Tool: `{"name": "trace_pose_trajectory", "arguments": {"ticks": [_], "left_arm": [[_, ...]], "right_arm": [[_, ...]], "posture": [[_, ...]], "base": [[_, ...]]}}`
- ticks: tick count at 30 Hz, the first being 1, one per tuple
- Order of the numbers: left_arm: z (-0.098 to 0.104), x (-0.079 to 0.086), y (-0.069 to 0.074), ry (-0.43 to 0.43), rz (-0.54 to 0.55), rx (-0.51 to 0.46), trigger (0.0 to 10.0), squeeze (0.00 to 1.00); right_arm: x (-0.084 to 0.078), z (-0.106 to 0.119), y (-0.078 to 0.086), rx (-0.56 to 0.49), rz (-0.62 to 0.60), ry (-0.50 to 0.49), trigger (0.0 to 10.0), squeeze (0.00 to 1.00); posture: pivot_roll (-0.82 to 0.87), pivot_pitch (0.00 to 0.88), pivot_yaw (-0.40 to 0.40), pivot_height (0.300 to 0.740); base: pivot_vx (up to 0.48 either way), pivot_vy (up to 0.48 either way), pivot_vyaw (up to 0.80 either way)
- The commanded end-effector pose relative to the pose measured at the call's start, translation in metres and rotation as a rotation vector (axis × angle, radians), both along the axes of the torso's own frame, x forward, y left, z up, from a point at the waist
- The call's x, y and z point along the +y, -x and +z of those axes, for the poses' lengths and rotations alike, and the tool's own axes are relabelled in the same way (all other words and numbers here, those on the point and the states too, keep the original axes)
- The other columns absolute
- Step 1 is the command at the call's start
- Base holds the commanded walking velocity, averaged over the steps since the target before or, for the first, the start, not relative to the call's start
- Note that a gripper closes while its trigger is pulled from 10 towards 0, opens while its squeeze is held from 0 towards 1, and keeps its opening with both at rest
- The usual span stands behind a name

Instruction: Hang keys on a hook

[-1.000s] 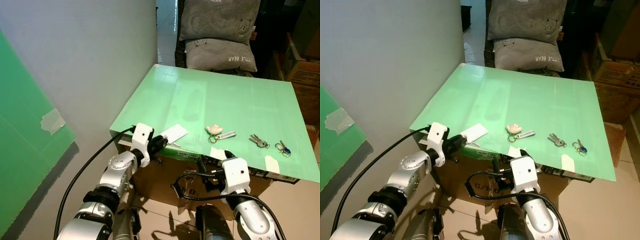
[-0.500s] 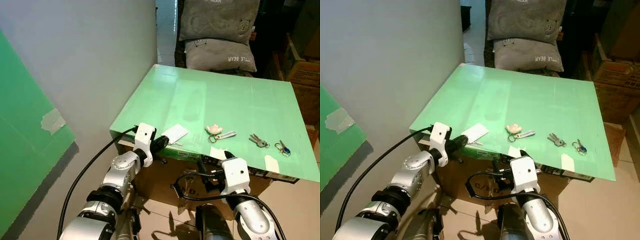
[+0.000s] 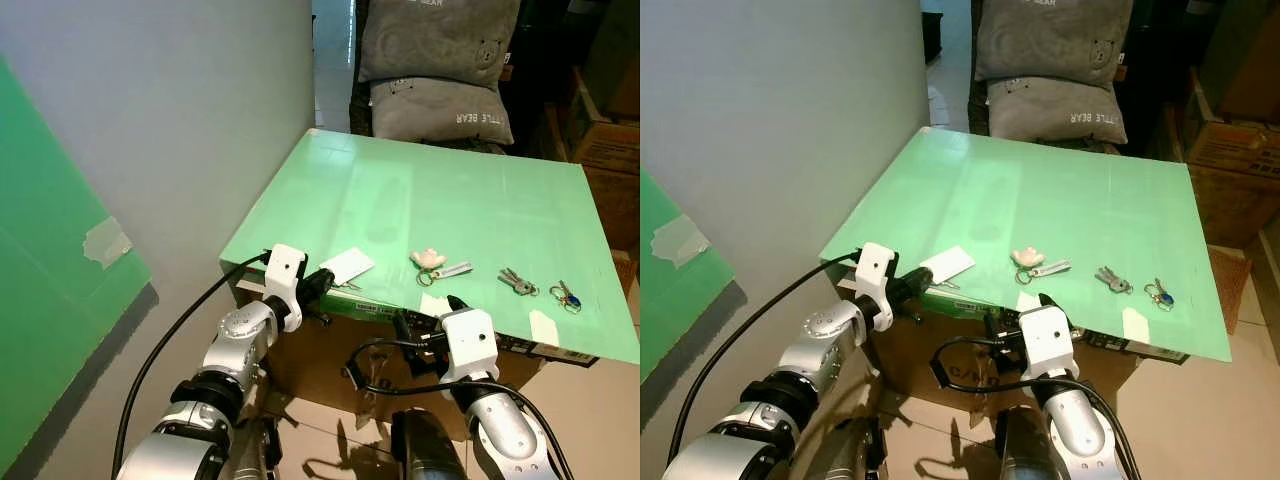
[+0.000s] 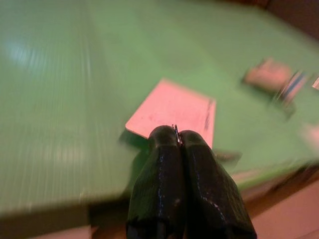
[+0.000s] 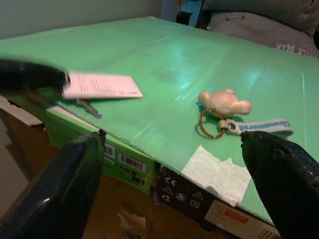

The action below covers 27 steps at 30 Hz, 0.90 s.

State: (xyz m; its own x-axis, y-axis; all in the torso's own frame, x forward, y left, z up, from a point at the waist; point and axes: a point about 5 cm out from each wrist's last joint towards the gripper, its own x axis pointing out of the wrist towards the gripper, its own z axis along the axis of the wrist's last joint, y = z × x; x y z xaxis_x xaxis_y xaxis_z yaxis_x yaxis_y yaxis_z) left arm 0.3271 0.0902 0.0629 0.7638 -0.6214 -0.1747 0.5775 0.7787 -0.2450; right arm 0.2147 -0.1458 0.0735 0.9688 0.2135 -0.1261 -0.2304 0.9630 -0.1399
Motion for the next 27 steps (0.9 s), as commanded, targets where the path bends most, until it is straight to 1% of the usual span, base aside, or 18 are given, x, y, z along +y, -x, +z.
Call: {"name": "trace_pose_trajectory", "arguments": {"ticks": [1,2,3,4,6,8,9,10,11,14,16,17,19,20,23,27], "left_arm": [[0.031,0.002,-0.010,0.110,-0.008,-0.090,0.0,0.00],[0.043,0.000,-0.011,0.165,-0.025,-0.117,0.0,0.00],[0.050,-0.002,-0.011,0.194,-0.038,-0.132,0.0,0.00],[0.050,-0.002,-0.011,0.194,-0.038,-0.132,0.0,0.00],[0.064,-0.007,-0.010,0.240,-0.079,-0.161,0.0,0.00],[0.071,-0.010,-0.009,0.256,-0.108,-0.177,0.0,0.00],[0.077,-0.012,-0.010,0.275,-0.114,-0.185,0.0,0.00],[0.077,-0.012,-0.010,0.275,-0.114,-0.185,0.0,0.00],[0.083,-0.013,-0.011,0.304,-0.114,-0.189,0.0,0.00],[0.085,-0.014,-0.012,0.316,-0.116,-0.190,0.0,0.00],[0.089,-0.015,-0.010,0.353,-0.114,-0.171,0.0,0.00],[0.089,-0.015,-0.010,0.353,-0.114,-0.171,0.0,0.00],[0.094,-0.016,-0.008,0.397,-0.109,-0.146,0.0,0.00],[0.094,-0.016,-0.008,0.397,-0.109,-0.146,0.0,0.00],[0.099,-0.017,-0.007,0.460,-0.091,-0.105,0.0,0.00],[0.101,-0.019,-0.008,0.470,-0.066,-0.082,0.0,0.00]], "right_arm": [[-0.004,0.001,-0.003,0.002,-0.014,0.004,10.0,0.00],[-0.004,0.001,-0.005,0.001,-0.017,0.005,10.0,0.00],[-0.005,0.001,-0.005,0.000,-0.018,0.005,10.0,0.00],[-0.005,0.001,-0.005,0.000,-0.018,0.005,10.0,0.00],[-0.004,0.001,-0.007,-0.005,-0.018,0.004,10.0,0.00],[-0.004,0.002,-0.010,-0.008,-0.017,0.002,10.0,0.00],[-0.003,0.002,-0.012,-0.013,-0.016,0.001,10.0,0.00],[-0.003,0.002,-0.012,-0.013,-0.016,0.001,10.0,0.00],[-0.002,0.003,-0.014,-0.021,-0.015,-0.002,10.0,0.00],[-0.002,0.004,-0.015,-0.024,-0.014,-0.003,10.0,0.00],[-0.001,0.007,-0.019,-0.035,-0.017,-0.011,10.0,0.00],[-0.001,0.007,-0.019,-0.035,-0.017,-0.011,10.0,0.00],[0.001,0.012,-0.023,-0.055,-0.016,-0.022,10.0,0.00],[0.001,0.012,-0.023,-0.055,-0.016,-0.022,10.0,0.00],[0.004,0.018,-0.029,-0.077,-0.012,-0.034,10.0,0.00],[0.006,0.016,-0.032,-0.073,-0.001,-0.035,10.0,0.00]], "posture": [[-0.23,0.000,0.077,0.626],[-0.23,0.000,0.077,0.626],[-0.23,0.000,0.077,0.626],[-0.23,0.000,0.077,0.626],[-0.22,0.000,0.077,0.626],[-0.22,0.000,0.076,0.626],[-0.22,0.000,0.077,0.626],[-0.22,0.000,0.077,0.626],[-0.22,0.000,0.077,0.626],[-0.22,0.000,0.077,0.626],[-0.21,0.000,0.082,0.626],[-0.21,0.000,0.082,0.626],[-0.21,0.000,0.083,0.626],[-0.21,0.000,0.083,0.626],[-0.21,0.000,0.081,0.626],[-0.20,0.000,0.077,0.626]], "base": [[0.000,0.000,0.00],[0.000,0.000,0.00],[0.000,0.000,0.00],[0.000,0.000,0.00],[0.000,0.000,0.00],[0.000,0.000,0.00],[0.000,0.000,0.00],[0.000,0.000,0.00],[0.000,0.000,0.00],[0.000,0.000,0.00],[0.000,0.000,0.00],[0.000,0.000,0.00],[0.000,0.000,0.00],[0.000,0.000,0.00],[0.000,0.000,0.00],[0.000,0.000,0.00]]}}
